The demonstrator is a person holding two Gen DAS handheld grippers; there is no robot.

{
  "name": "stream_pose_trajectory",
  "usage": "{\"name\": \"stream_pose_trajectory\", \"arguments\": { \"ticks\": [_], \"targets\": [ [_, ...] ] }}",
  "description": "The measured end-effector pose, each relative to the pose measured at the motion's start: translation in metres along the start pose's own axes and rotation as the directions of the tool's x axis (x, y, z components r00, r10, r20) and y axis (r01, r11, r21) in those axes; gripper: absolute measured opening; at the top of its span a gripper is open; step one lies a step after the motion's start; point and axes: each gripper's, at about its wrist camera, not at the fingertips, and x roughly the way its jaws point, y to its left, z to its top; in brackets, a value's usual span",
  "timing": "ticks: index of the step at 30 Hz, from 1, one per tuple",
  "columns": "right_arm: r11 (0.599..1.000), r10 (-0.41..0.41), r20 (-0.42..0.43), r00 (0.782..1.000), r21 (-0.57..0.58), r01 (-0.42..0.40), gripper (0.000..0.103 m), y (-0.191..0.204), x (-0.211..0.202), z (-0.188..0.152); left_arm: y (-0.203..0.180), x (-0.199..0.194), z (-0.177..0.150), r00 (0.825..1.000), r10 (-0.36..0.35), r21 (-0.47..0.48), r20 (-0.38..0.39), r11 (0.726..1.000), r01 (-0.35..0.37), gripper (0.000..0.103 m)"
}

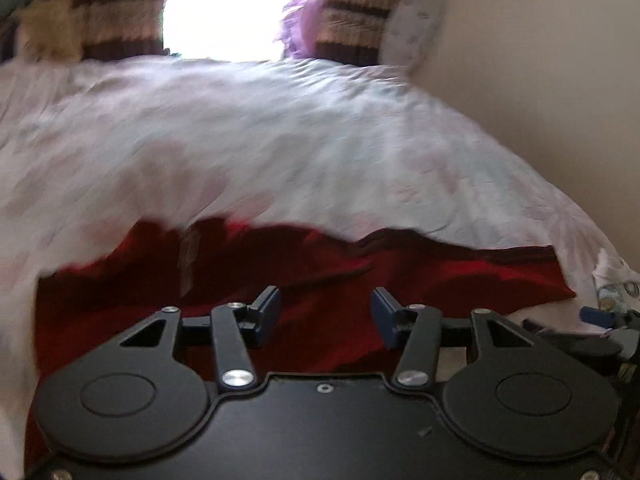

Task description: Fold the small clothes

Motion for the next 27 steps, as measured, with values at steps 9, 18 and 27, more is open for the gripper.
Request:
{"name": "stream_pose_trajectory", "arguments": {
  "ticks": [9,18,27],
  "targets": [
    [1.000,0.013,-0.015,1.000,-0.020,-0.014,0.103,0.003,0.002,-0.001,0.081,-0.064,-0.082,0.963,0.267,0.007,-0.040,0.964,-0.267,0.052],
    [0.997,0.032,-0.008,0.999,0.068,-0.031,0.103,-0.014,0.012,0.003,0.122,-0.087,-0.107,0.932,0.355,0.009,-0.077,0.935,-0.355,0.053],
    [0.943,0.000,-0.026,1.000,0.331,0.009,0.103,-0.094,0.054,0.004,0.117,-0.093,-0.100,0.916,0.394,0.045,-0.075,0.919,-0.391,0.053]
  ]
}}
